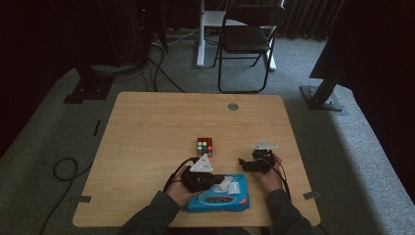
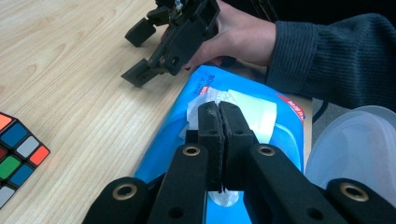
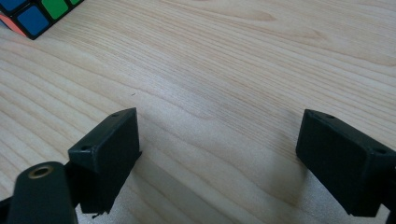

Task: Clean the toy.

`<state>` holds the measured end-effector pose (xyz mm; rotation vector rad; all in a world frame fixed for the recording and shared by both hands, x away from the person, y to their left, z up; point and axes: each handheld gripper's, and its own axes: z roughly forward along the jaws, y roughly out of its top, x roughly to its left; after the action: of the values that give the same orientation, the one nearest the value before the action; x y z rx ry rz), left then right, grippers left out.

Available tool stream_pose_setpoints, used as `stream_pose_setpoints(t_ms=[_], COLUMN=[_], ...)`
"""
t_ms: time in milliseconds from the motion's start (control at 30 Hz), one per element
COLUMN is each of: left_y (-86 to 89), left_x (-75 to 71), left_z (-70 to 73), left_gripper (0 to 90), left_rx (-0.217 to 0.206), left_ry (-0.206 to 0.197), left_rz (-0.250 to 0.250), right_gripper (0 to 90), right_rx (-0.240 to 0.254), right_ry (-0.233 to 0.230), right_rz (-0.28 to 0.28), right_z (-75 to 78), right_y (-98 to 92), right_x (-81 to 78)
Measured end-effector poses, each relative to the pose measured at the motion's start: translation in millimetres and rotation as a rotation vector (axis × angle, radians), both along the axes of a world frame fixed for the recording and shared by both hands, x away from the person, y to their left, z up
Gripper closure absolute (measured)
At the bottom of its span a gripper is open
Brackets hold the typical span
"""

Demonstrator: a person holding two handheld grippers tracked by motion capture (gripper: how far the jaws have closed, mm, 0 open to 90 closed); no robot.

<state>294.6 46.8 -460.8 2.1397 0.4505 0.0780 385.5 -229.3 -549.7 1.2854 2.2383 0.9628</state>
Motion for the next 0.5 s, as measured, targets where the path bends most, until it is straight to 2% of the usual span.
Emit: stream_pose_setpoints(t_ms=[500], left_y=[0.7], left_x=[-3.7], left_z=[7.7], left_gripper=[89.4], left_rx=[-0.016], left_ry=[-0.008], left_rz=[-0.008], right_gripper=[13.0], right_rx=[0.0], right_ry=[0.0], right_rz=[0.0], right_z=[0.0], right_y=[0.0], right_x=[0.0])
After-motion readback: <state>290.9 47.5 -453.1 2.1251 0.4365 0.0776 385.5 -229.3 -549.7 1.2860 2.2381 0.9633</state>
